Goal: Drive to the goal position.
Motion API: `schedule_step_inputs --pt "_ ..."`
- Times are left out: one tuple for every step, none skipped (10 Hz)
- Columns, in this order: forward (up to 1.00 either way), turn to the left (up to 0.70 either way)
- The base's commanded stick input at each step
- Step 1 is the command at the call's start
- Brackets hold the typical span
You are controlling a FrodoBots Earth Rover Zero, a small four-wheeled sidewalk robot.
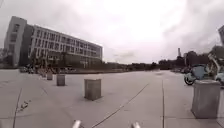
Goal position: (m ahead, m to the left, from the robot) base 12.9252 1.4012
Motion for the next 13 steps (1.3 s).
schedule_step_inputs --pt "0.7 -0.17" --pt "0.7 0.0" --pt "0.7 0.0" --pt "0.7 0.0" --pt "0.7 0.0" --pt "0.7 0.0" --pt "0.7 0.0" --pt "0.7 0.0" --pt "0.7 0.0" --pt "0.7 0.0" --pt "0.7 0.0" --pt "0.7 0.0" --pt "0.7 0.0"
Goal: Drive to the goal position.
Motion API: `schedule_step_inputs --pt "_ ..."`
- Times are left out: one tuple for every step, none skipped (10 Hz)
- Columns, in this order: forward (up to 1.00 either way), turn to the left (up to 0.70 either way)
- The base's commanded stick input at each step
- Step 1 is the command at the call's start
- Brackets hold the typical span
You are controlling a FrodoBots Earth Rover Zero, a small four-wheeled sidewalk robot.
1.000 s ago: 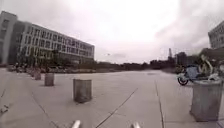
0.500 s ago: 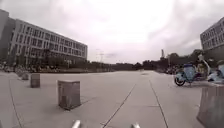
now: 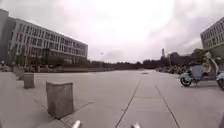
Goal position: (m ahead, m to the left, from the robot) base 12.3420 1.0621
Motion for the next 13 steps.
schedule_step_inputs --pt "0.7 0.0" --pt "0.7 0.0" --pt "0.7 0.0" --pt "0.7 0.0" --pt "0.7 0.0" --pt "0.7 0.0" --pt "0.7 0.0" --pt "0.7 0.0" --pt "0.7 0.0" --pt "0.7 0.0" --pt "0.7 0.0" --pt "0.7 0.0" --pt "0.7 -0.01"
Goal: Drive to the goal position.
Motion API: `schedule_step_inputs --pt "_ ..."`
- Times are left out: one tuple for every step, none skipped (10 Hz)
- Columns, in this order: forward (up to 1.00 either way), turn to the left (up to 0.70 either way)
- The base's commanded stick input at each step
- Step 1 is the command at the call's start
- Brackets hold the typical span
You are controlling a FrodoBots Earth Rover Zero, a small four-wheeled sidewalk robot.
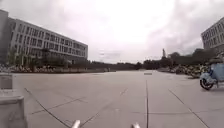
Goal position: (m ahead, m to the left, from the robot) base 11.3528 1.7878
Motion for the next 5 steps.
schedule_step_inputs --pt "0.7 -0.34" --pt "0.7 -0.34" --pt "0.7 -0.3" --pt "0.7 -0.17" --pt "0.7 -0.01"
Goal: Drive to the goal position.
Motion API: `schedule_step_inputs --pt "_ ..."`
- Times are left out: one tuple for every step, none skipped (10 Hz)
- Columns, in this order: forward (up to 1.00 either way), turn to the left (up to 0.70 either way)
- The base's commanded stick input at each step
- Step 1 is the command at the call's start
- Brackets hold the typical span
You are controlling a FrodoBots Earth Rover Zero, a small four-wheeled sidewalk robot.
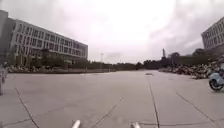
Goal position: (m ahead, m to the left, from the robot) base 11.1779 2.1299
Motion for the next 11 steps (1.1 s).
schedule_step_inputs --pt "0.7 0.0" --pt "0.7 0.0" --pt "0.7 0.0" --pt "0.7 0.0" --pt "0.7 0.0" --pt "0.7 0.0" --pt "0.7 0.0" --pt "0.7 0.0" --pt "0.7 0.0" --pt "0.7 0.0" --pt "0.7 0.0"
